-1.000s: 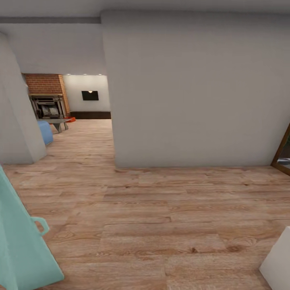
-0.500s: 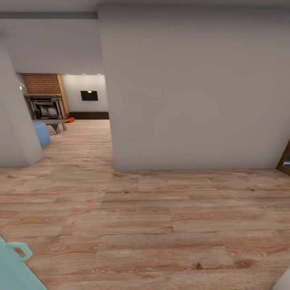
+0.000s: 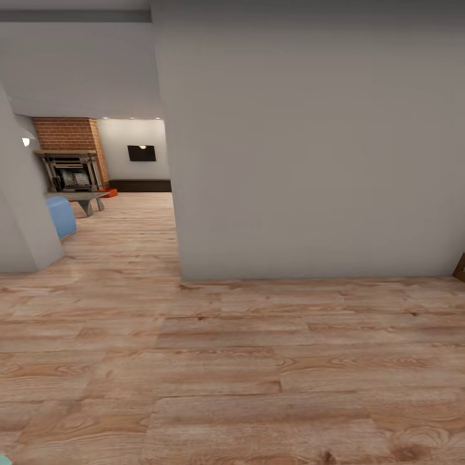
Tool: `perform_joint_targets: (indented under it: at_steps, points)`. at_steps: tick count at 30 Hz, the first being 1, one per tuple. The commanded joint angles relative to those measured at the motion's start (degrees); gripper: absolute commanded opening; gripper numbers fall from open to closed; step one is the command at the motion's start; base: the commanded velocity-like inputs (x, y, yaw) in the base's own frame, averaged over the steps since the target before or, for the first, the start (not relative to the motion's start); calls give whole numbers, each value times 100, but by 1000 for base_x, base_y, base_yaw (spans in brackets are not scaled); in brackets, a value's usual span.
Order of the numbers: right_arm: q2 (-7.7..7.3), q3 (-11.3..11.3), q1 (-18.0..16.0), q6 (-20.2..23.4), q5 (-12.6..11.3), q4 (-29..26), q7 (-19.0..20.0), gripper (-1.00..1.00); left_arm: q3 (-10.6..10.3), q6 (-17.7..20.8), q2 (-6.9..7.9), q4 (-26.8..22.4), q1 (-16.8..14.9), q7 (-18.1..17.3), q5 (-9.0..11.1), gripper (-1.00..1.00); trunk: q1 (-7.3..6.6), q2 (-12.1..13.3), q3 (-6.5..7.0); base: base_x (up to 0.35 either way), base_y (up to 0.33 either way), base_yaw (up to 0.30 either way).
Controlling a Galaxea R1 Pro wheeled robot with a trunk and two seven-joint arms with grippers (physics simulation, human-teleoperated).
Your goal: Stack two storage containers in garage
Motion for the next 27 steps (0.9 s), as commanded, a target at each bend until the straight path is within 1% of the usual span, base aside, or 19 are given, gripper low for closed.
perform_joint_targets:
  at_steps: [1, 27]
  points:
    - [3, 47, -6, -31, -60, 17, 22, 100, 1, -6, -1, -7, 1, 8, 32, 100, 3, -2, -5, 322, 0, 0]
    - [10, 47, -6, -42, -60, 17, 15, 100, 1, -6, 2, -7, 2, 8, 32, 100, 3, -2, -5, 322, 0, 0]
